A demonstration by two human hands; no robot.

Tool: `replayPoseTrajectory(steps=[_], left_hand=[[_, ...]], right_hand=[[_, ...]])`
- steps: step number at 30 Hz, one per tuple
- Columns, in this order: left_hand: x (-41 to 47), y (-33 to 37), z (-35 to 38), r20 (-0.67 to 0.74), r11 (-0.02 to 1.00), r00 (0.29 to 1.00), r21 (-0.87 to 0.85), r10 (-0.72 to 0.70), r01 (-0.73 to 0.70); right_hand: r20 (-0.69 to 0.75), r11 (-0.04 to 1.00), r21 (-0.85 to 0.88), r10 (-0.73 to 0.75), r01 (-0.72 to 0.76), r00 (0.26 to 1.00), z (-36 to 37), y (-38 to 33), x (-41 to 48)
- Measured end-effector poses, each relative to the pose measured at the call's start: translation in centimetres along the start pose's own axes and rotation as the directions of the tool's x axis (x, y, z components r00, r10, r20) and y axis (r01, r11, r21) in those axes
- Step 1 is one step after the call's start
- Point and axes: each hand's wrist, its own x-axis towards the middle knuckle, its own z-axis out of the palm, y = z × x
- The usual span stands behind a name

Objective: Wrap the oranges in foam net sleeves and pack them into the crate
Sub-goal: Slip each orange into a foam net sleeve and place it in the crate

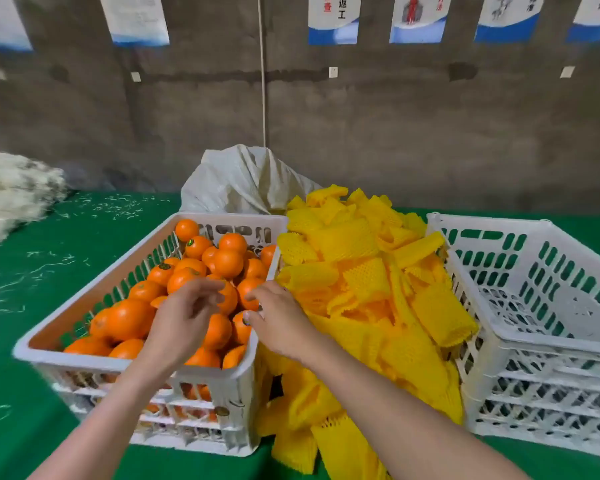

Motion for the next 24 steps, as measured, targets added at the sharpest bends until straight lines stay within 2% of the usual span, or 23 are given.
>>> replayPoseTrajectory(steps=[3, 5, 7, 11, 15, 17, 19, 20, 24], left_hand=[[3.8, -2.6, -0.3, 0.128, 0.939, 0.983, 0.336, -0.128, 0.079], [5.9, -3.7, -0.5, 0.208, 0.826, 0.938, 0.551, -0.276, 0.120], [7.0, -4.4, -0.6, 0.264, 0.735, 0.885, 0.668, -0.384, 0.120], [7.8, -6.5, -1.2, 0.355, 0.748, 0.839, 0.658, -0.412, 0.089], [7.4, -7.5, -1.5, 0.322, 0.804, 0.874, 0.582, -0.364, 0.120], [7.1, -7.9, -1.5, 0.291, 0.835, 0.900, 0.535, -0.324, 0.128], [6.8, -8.3, -1.4, 0.264, 0.863, 0.915, 0.482, -0.304, 0.147], [6.7, -8.3, -1.4, 0.256, 0.871, 0.919, 0.467, -0.300, 0.154], [6.5, -8.0, -1.4, 0.187, 0.916, 0.956, 0.374, -0.227, 0.145]], right_hand=[[0.021, 0.983, -0.175, 0.054, -0.050, 0.998, 1.1, -0.1, 1.9], [0.029, 0.968, -0.245, 0.060, -0.051, 0.998, 1.6, 0.3, 2.4], [0.017, 0.962, -0.270, 0.052, -0.046, 0.998, 2.0, 0.8, 2.4], [-0.018, 0.952, -0.306, 0.023, -0.027, 1.000, 2.2, 1.1, 2.3], [-0.049, 0.950, -0.312, -0.026, 0.009, 0.998, 2.3, 1.1, 2.0], [-0.152, 0.946, -0.320, -0.100, 0.047, 0.983, 1.6, 1.2, 1.6], [-0.318, 0.913, -0.408, -0.169, 0.026, 0.933, 0.2, 2.0, 1.6], [-0.352, 0.883, -0.469, -0.179, -0.008, 0.919, -0.5, 2.7, 1.6], [-0.163, 0.688, -0.707, 0.069, -0.165, 0.984, -3.0, 5.0, 2.2]])
